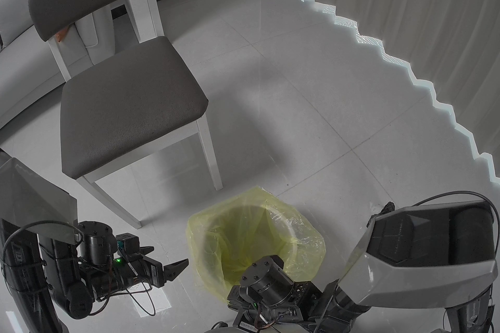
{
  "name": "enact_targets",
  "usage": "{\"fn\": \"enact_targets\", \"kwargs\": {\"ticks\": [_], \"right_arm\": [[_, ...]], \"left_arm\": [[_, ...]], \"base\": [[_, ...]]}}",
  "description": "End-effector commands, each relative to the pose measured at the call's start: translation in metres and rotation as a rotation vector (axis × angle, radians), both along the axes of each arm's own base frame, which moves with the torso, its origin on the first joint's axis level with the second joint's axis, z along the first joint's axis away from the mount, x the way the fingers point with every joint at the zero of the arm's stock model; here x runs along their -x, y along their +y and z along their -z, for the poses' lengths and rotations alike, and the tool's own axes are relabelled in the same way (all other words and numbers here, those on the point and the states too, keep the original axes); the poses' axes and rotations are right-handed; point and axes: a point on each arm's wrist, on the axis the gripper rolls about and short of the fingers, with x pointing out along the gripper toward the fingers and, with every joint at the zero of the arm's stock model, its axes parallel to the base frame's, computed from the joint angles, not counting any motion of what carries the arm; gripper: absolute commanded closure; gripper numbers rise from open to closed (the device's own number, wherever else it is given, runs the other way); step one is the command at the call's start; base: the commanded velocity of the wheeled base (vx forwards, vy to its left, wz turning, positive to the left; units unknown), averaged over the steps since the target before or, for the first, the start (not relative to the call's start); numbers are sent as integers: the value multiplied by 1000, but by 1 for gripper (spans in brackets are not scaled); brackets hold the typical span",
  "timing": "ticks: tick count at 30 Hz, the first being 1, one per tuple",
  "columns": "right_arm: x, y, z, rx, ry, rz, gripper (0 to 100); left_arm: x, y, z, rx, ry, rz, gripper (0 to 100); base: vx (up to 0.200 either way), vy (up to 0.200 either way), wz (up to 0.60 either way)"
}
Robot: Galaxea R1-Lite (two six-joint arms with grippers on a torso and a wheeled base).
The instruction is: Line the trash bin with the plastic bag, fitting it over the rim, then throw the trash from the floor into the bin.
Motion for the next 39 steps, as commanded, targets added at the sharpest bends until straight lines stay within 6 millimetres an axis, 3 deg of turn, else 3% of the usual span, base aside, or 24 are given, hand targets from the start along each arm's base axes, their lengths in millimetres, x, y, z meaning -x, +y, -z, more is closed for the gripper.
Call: {"fn": "enact_targets", "kwargs": {"ticks": [1, 11, 18, 21, 24, 25, 29, 34, 39], "right_arm": [[6, 0, -8, -11, -2, -14, 100], [-1, 4, 9, 6, 11, -2, 100], [-29, 6, 26, 33, 25, 60, 100], [-30, 3, 25, 35, 31, 70, 100], [-25, -1, 15, 28, 35, 72, 100], [-19, -5, -3, 11, 27, 68, 100], [1, -13, -27, 13, 37, 47, 100], [20, -14, -41, 11, 84, 52, 100], [24, -14, -48, 5, 90, 53, 100]], "left_arm": [[3, 1, 0, -1, 4, -2, 0], [3, 1, 0, -1, 1, -3, 0], [3, 1, 3, -3, 15, -3, 0], [3, 2, 3, -3, 17, -4, 0], [2, 3, 3, -3, 15, -13, 0], [2, 5, 2, -2, 12, -20, 0], [2, 6, 2, -1, 14, -24, 0], [2, 6, 2, -1, 14, -24, 0], [2, 6, 2, -1, 13, -24, 0]], "base": [[0, 0, 0], [0, 0, 0], [0, 0, 0], [0, 0, 0], [0, 0, 0], [0, 0, 0], [0, 0, 0], [0, 0, 0], [0, 0, 0]]}}
